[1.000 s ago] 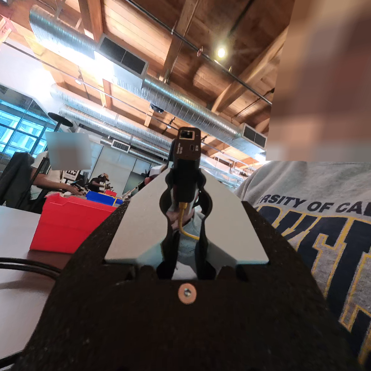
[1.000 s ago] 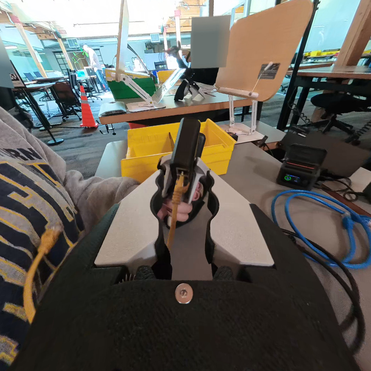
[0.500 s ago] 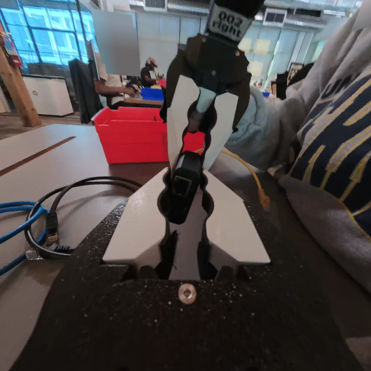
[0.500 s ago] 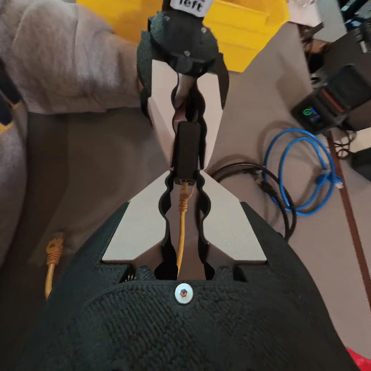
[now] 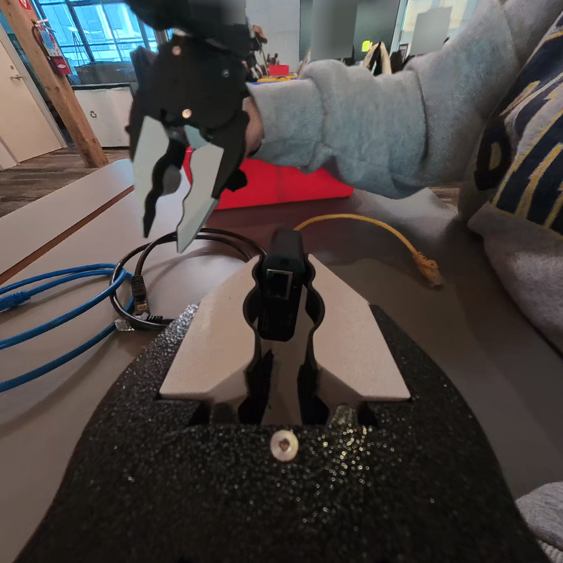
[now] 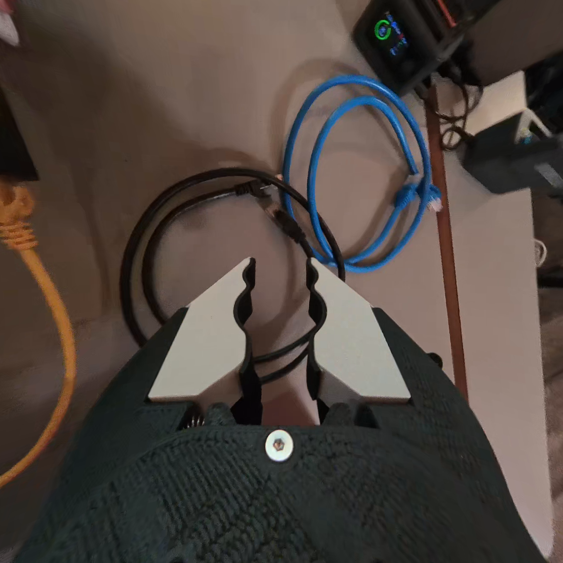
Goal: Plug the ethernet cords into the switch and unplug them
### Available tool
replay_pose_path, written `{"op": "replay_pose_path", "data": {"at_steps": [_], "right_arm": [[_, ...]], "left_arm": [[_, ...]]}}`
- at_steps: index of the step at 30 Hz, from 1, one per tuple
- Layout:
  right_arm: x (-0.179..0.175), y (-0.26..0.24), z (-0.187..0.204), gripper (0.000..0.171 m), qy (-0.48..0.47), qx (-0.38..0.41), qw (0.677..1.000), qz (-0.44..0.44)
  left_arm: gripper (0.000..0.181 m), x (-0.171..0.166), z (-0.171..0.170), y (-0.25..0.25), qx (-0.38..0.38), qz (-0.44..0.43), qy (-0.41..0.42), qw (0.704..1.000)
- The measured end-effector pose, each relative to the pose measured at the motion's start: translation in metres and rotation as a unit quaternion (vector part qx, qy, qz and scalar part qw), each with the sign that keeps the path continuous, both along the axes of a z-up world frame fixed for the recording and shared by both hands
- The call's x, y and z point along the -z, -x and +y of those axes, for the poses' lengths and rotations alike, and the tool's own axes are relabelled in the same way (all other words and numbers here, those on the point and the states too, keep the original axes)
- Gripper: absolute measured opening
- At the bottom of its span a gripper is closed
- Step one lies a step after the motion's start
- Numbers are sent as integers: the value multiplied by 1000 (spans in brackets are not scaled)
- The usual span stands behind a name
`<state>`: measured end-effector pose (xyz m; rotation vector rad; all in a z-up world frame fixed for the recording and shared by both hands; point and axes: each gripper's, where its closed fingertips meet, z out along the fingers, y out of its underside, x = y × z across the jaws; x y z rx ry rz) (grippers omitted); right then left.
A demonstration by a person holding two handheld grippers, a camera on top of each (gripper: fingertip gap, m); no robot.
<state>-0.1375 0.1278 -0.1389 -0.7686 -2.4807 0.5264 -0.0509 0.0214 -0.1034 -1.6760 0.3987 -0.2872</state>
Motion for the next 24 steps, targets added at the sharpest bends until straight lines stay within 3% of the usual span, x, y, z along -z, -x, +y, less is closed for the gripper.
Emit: {"op": "replay_pose_path", "data": {"at_steps": [1, 8, 17, 20, 24], "right_arm": [[5, 6, -2, 32, -8, -15, 1000, -8], [34, 28, 3, 34, -81, -76, 992, -59], [44, 34, 9, 8, -102, -67, 992, -45], [32, 31, 12, 5, -109, -45, 993, -19], [-10, 20, 7, 3, -65, -5, 997, 45]], "left_arm": [[22, 0, 0, 0, 0, 0, 1, 1000], [22, -1, 0, 1, -1, -7, -3, 1000], [22, -12, -3, 7, -7, -29, -34, 999], [22, -31, -8, 7, 7, -73, -86, 994], [22, -59, -17, 8, 42, -160, -157, 974]]}}
